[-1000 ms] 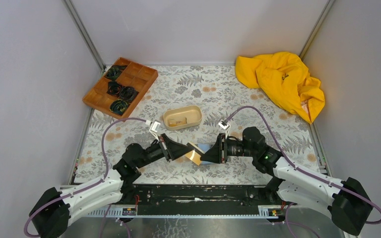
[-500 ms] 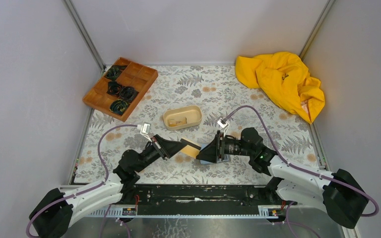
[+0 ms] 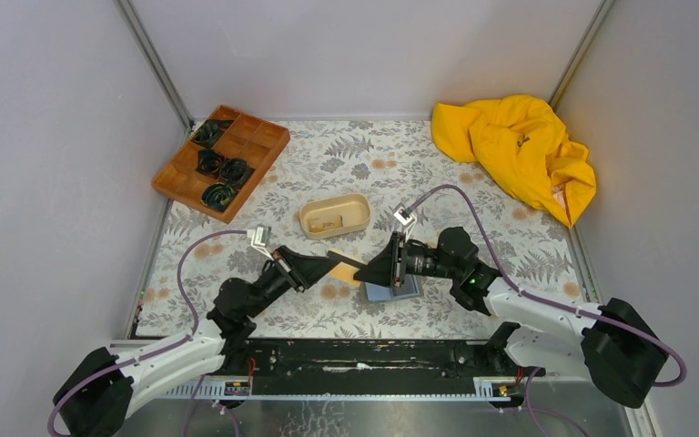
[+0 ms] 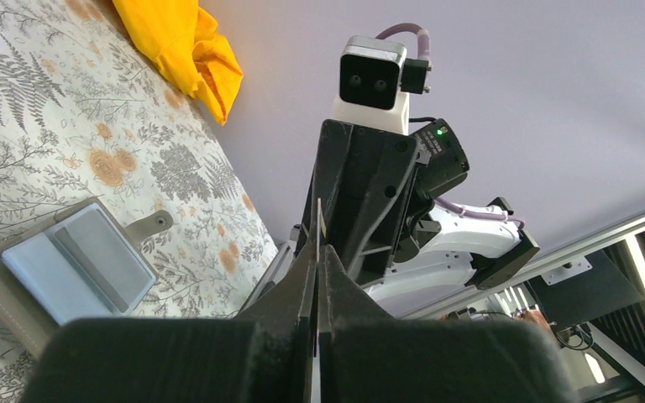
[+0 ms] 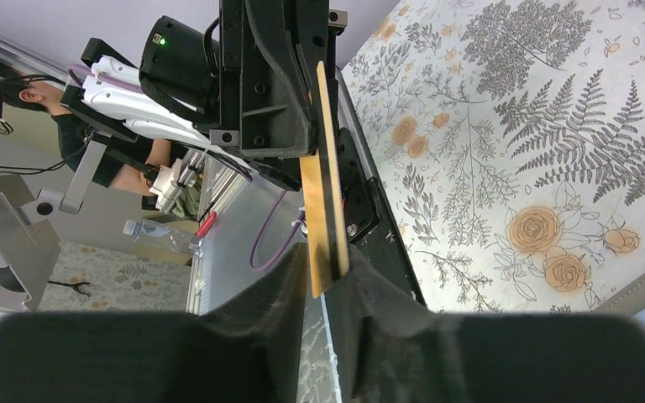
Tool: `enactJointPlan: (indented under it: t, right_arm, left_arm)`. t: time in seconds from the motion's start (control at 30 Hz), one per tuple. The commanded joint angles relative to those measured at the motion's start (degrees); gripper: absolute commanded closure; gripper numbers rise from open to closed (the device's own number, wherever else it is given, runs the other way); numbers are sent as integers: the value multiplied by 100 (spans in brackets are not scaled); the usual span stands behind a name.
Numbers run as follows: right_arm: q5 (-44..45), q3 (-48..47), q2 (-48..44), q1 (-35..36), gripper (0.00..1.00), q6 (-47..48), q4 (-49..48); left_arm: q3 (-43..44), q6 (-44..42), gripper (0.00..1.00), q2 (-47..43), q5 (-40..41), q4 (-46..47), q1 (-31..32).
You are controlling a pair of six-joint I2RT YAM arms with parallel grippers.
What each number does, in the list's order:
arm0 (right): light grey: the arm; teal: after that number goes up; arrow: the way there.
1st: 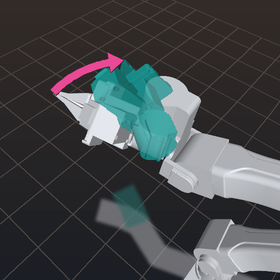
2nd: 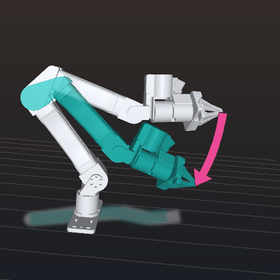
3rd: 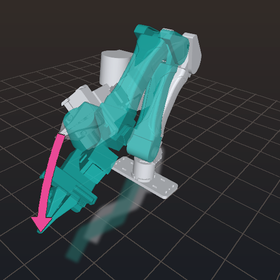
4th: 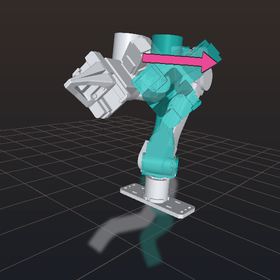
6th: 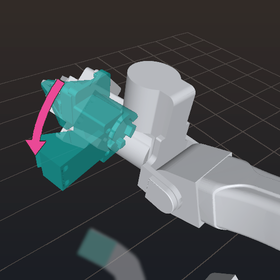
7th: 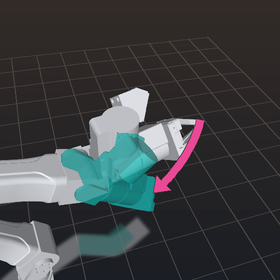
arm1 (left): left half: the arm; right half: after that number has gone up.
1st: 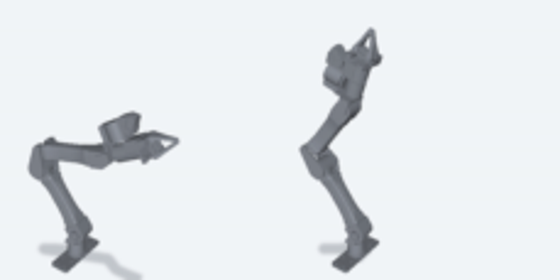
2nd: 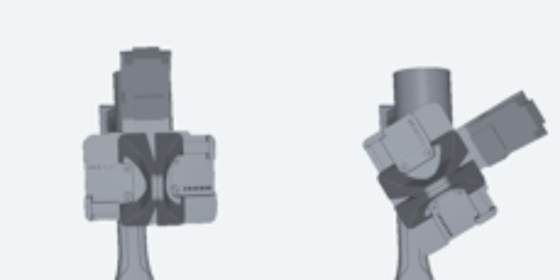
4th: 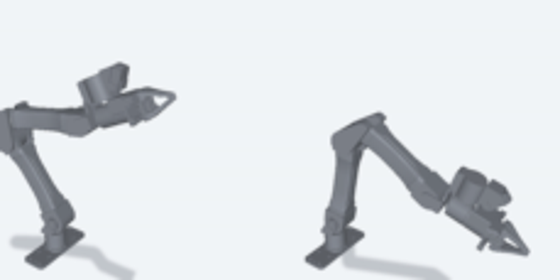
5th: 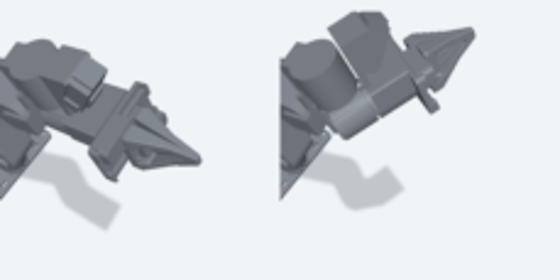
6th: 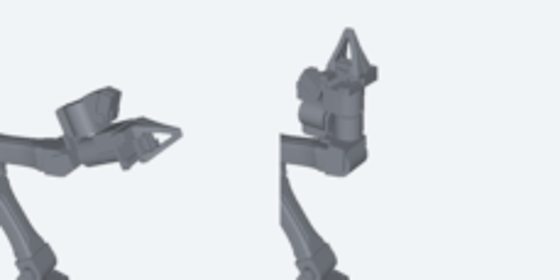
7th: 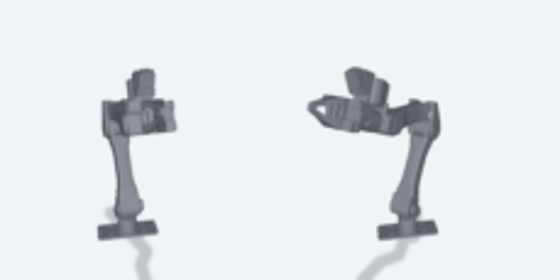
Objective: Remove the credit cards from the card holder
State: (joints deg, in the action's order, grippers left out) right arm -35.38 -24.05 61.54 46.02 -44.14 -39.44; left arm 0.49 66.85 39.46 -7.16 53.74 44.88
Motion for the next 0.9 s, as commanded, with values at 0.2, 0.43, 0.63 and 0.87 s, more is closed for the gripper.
enactJointPlan:
  t: [0.2, 0.43, 0.63, 0.87]
  right_arm:
    - [37, -337, 45, 24, 100, -24, -140]
    - [-263, -1199, 304, -577, 100, 622, 1282]
    - [-1089, -3318, 1854, -1593, 100, 1810, 3071]
    - [-1355, -7134, 4815, -1614, 100, 3747, 6512]
  left_arm:
    - [-192, 66, 94, -255, 332, 231, -33]
    - [-150, -260, 18, -1481, 815, -1763, -42]
    - [-69, -590, 15, -3472, 1676, -4621, -44]
    - [550, -1266, 15, -3553, 1864, -5777, -44]
